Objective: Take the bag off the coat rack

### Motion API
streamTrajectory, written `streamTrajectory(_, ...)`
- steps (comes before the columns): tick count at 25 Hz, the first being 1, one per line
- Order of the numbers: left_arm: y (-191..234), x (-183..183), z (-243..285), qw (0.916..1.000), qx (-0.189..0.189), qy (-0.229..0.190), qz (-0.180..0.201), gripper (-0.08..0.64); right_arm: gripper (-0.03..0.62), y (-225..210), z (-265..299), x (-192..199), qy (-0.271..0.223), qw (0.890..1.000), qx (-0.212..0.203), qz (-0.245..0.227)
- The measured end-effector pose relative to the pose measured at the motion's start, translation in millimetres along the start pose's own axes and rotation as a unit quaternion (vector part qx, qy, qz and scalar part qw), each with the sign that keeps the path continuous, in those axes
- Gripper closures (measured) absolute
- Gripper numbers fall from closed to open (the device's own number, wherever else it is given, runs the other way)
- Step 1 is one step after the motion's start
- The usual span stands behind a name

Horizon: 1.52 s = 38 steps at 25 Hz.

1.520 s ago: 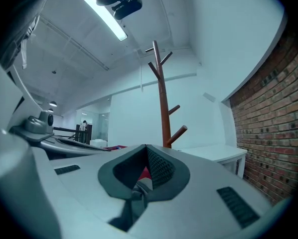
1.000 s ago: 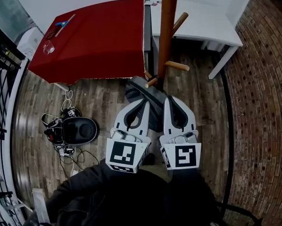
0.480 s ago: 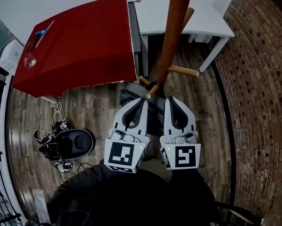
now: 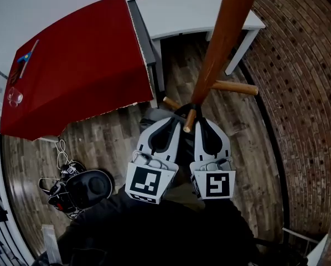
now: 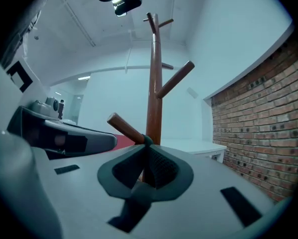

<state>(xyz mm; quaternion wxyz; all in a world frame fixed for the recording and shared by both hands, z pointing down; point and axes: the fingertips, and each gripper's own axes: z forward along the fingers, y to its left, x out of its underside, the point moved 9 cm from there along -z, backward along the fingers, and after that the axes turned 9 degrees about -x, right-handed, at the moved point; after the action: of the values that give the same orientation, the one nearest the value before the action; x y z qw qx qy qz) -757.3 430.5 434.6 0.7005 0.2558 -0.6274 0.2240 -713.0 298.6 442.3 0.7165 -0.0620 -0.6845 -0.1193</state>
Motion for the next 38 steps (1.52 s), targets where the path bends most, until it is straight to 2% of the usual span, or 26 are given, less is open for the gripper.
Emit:
streamTrajectory(4,11,9,21,0.9994,0.032,0.015,0.003,0.446,0.524,2,12,-1,0.013,0.999,0.02,-0.025)
streamTrajectory(7,16,15,34,0.9979,0.058,0.027,0.011,0.434,0.494,0,19,0,0.037,0.998,0.034,-0.043)
streamTrajectory(15,17,21,60,0.9941,0.09,0.054,0.024,0.436,0.494,-8,35,2,0.079,0.993,0.043,-0.072)
streamTrajectory(18,17,20,63,0.9934,0.097,0.055,0.026,0.485,0.524,-8,39,3,0.09,0.991,0.038,-0.093)
streamTrajectory(21,18,18,64,0.9928,0.103,0.057,0.022,0.526,0.547,-11,36,3,0.077,0.993,0.041,-0.077)
streamTrajectory(30,13,-7,46,0.9939,0.083,0.07,0.02,0.534,0.552,-8,22,-19,0.045,0.997,0.039,-0.043)
streamTrajectory(38,-2,-28,13,0.9964,0.051,0.063,0.024,0.534,0.552,4,-4,-40,0.023,0.999,0.02,-0.041)
